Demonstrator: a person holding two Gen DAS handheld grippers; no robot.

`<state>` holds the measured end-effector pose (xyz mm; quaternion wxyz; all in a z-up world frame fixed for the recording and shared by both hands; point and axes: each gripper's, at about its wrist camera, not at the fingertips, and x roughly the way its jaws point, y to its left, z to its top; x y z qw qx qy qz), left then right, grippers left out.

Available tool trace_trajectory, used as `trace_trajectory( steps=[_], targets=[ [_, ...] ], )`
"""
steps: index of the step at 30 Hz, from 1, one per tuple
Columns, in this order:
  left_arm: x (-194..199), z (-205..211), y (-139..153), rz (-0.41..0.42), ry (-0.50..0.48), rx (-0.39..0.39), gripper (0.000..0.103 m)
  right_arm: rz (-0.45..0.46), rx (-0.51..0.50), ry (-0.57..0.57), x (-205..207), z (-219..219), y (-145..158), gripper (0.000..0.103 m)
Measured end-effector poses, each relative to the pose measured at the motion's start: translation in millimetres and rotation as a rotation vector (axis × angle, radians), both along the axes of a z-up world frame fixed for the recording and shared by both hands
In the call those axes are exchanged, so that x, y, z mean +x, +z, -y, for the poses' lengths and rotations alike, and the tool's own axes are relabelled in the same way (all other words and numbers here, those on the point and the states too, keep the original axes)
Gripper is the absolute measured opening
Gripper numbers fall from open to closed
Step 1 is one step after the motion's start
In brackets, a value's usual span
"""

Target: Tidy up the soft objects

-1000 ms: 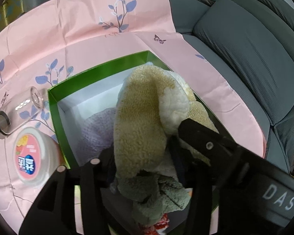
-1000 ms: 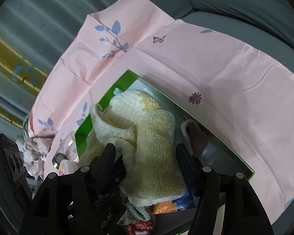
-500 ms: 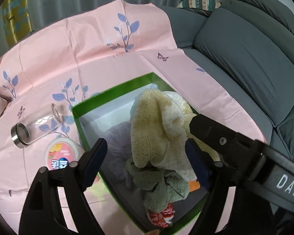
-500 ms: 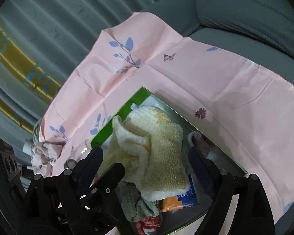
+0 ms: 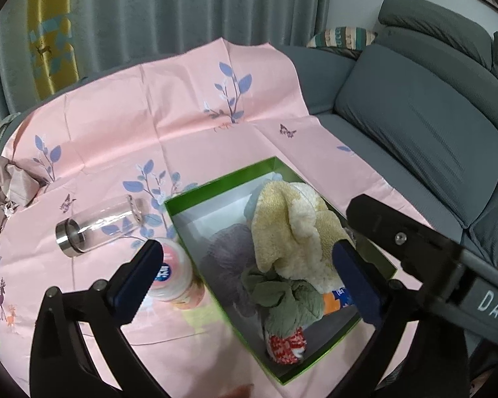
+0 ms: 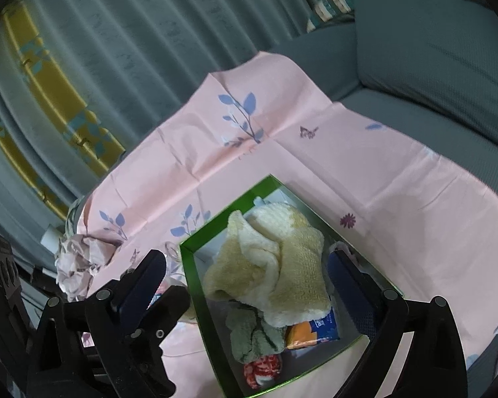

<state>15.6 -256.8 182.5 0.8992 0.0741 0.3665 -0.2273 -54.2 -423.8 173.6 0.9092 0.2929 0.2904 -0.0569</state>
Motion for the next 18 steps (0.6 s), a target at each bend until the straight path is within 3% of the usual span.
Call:
trace_trajectory(
  steps=[7,18],
  targets=[
    [-12.5,-15.2,9.2,-0.027,0.0,-0.06,0.102,-0.016,-0.085,-0.046,-12.5,-8.0,13.5,0.098],
    [-19.5,-23.2,13.3,-0.014,0.012,-0.057,0.102,-0.035,-0.148,-0.082,-24.3,-13.9,20.7,0.098]
  ],
)
